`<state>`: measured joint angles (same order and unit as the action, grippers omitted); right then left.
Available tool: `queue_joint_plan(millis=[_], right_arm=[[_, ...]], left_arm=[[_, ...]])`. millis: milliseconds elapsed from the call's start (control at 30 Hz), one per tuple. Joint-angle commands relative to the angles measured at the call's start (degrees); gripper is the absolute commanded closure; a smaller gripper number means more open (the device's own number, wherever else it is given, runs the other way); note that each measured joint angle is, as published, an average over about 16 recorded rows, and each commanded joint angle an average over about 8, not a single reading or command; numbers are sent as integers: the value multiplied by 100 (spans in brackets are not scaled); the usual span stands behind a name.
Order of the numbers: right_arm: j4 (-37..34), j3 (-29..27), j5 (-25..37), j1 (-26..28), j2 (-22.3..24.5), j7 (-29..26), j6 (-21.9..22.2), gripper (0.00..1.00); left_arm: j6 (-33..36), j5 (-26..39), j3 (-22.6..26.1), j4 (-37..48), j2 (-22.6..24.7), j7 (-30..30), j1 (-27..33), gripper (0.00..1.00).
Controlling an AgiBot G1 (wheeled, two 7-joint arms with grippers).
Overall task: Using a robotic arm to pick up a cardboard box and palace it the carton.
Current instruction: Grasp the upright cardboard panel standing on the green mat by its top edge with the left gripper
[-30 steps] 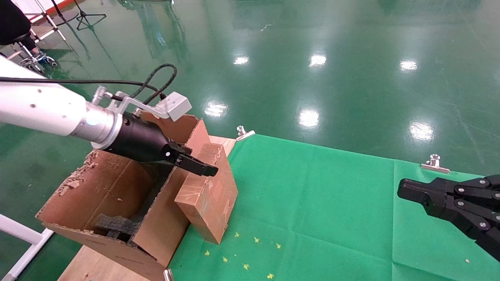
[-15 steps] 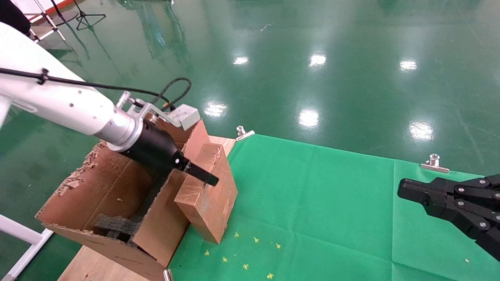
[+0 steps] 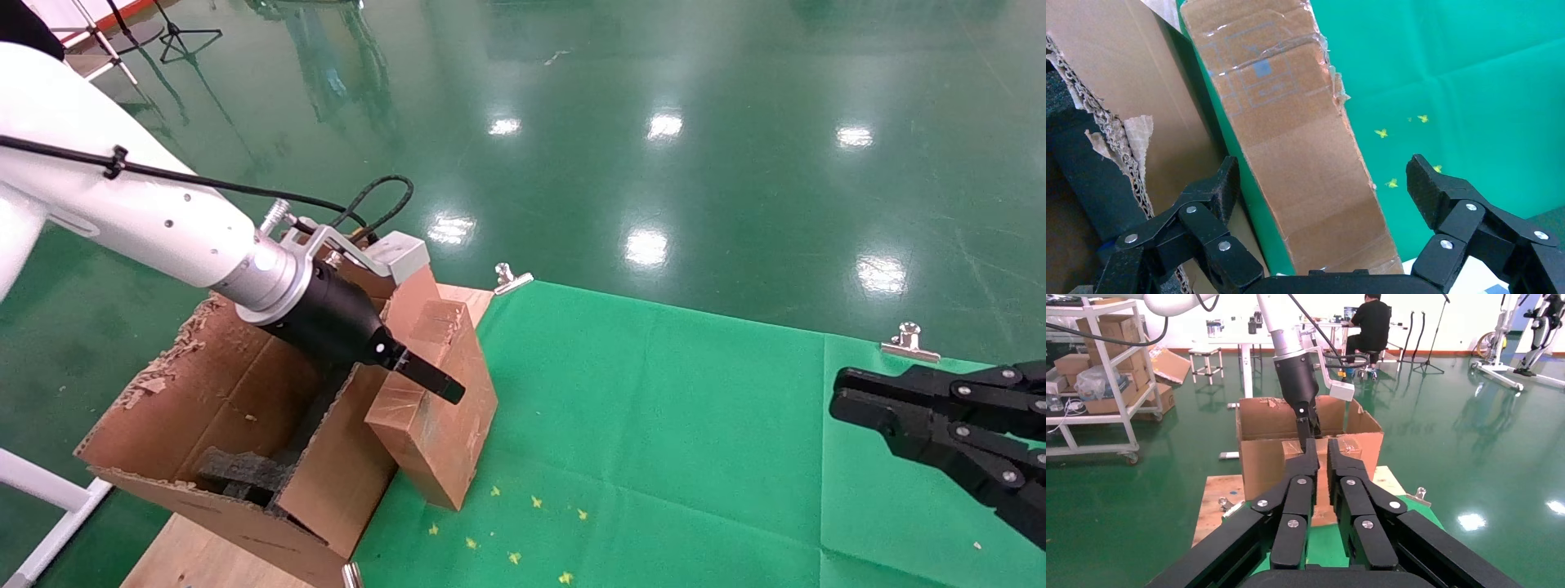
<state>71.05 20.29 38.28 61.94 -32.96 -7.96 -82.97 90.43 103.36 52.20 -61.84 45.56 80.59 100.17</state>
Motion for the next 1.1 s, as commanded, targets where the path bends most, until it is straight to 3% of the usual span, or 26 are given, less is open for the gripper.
queue_joint_plan(millis=[33,1100], right_arm=[[0,0,0,0,0,0,0,0],[0,0,0,0,0,0,0,0]], left_arm=[[1,-3,4,2,1,0,5,100],[-22,3,-57,-21,-28,5,-39,100]])
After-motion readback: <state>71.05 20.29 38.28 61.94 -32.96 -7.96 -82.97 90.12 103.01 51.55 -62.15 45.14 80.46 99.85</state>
